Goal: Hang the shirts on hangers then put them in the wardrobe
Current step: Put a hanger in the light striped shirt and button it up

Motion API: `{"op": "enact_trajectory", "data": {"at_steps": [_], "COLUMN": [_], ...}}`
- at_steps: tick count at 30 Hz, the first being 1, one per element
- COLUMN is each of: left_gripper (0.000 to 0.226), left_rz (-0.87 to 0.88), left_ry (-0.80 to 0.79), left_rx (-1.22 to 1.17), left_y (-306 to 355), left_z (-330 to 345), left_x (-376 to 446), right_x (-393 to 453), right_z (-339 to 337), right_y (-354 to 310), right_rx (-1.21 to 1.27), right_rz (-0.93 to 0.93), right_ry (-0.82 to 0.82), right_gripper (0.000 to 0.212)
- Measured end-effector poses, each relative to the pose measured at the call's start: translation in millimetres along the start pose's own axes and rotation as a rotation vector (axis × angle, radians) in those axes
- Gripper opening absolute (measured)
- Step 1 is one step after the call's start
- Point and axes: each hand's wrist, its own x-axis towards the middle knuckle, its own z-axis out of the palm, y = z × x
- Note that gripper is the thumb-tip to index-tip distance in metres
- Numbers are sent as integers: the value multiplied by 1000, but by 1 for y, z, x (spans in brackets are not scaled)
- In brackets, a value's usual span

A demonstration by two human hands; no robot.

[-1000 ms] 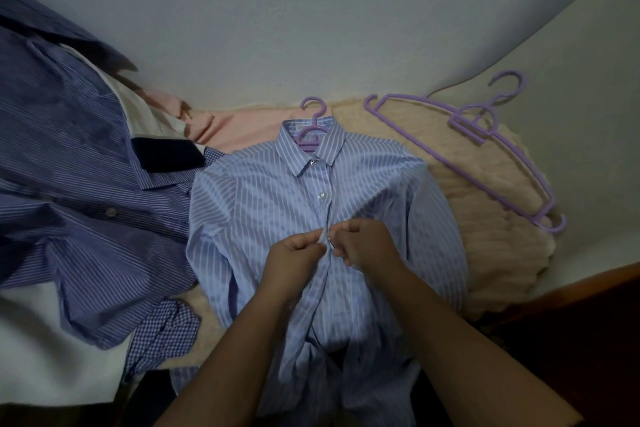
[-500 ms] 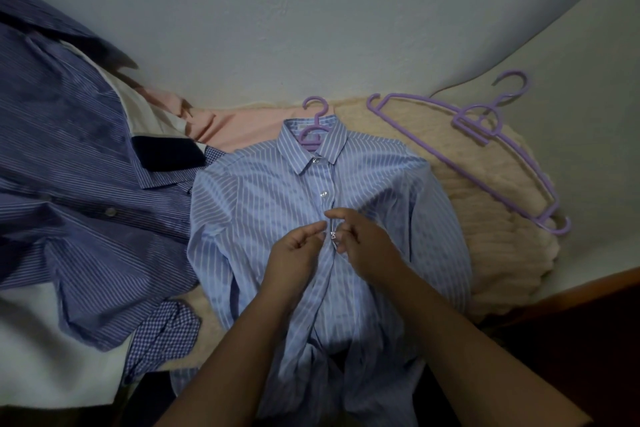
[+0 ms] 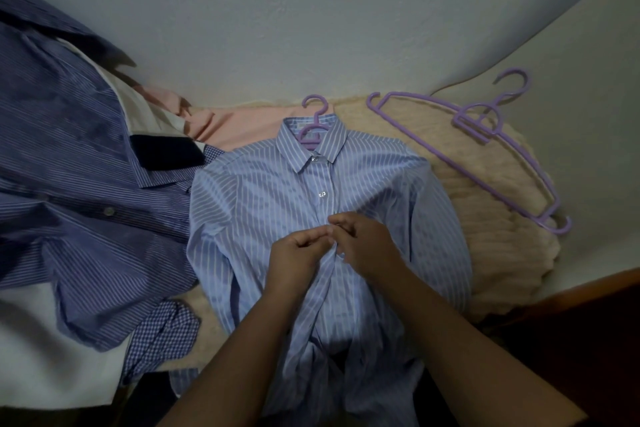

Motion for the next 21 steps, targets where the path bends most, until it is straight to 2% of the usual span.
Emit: {"op": "enact_trajectory", "data": {"at_steps": [3, 13, 17, 21], "left_gripper": [25, 9, 11, 21], "left_rz": [-32, -117, -95, -43], "left_ry": [-13, 19, 18, 14], "left_rx": [-56, -152, -168, -148], "left_y": [0, 4, 2, 2], "left_z": [0, 2, 2, 2], "left_x": [1, 3, 3, 2], "right_x": [4, 4, 4, 6], "right_z": [0, -1, 1, -2], "right_y": [3, 4, 3, -2], "right_rx": [-2, -23, 22, 6], "right_rz": [10, -14, 43, 79], "right_ry": [-9, 0, -19, -48], "right_gripper": [20, 20, 20, 19]}}
